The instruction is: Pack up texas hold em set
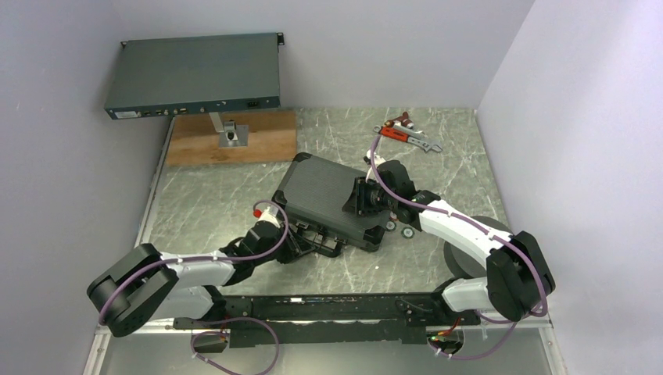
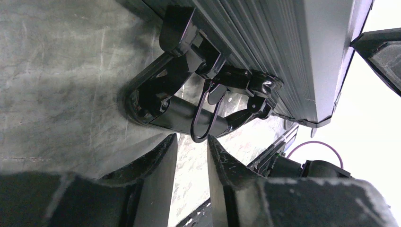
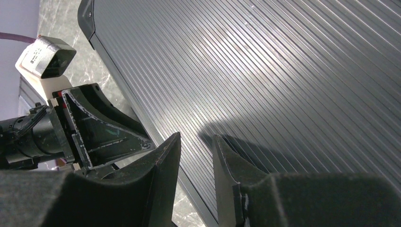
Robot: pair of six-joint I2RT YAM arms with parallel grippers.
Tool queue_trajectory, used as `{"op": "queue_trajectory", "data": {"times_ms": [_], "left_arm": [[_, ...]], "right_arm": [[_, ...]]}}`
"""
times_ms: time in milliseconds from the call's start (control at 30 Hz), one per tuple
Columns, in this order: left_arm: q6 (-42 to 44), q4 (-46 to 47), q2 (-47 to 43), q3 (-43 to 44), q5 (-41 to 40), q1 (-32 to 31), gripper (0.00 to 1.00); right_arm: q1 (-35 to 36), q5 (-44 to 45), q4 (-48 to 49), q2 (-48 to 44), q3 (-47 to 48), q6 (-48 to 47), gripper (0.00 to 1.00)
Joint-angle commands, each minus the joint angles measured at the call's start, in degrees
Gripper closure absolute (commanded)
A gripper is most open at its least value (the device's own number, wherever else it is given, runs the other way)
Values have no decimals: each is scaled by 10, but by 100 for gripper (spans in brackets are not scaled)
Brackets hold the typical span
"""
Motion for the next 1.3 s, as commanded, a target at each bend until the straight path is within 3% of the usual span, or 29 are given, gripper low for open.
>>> {"op": "queue_trajectory", "data": {"times_ms": [0, 533, 833, 1000, 1267], "left_arm": [[2, 44, 10, 19, -1, -3, 66], [7, 65, 39, 28, 0, -3, 70], [4, 72, 24, 25, 1, -2, 83], [9, 31, -10, 36, -13, -3, 100], [16, 3, -16, 65, -13, -3, 100]], "right_arm": [[-2, 45, -129, 37, -46, -24, 65], [-2, 45, -130, 44, -44, -25, 65], [-2, 45, -129, 46, -46, -25, 65], [-2, 43, -127, 49, -47, -25, 65], [-2, 42, -125, 51, -48, -24, 66]]}}
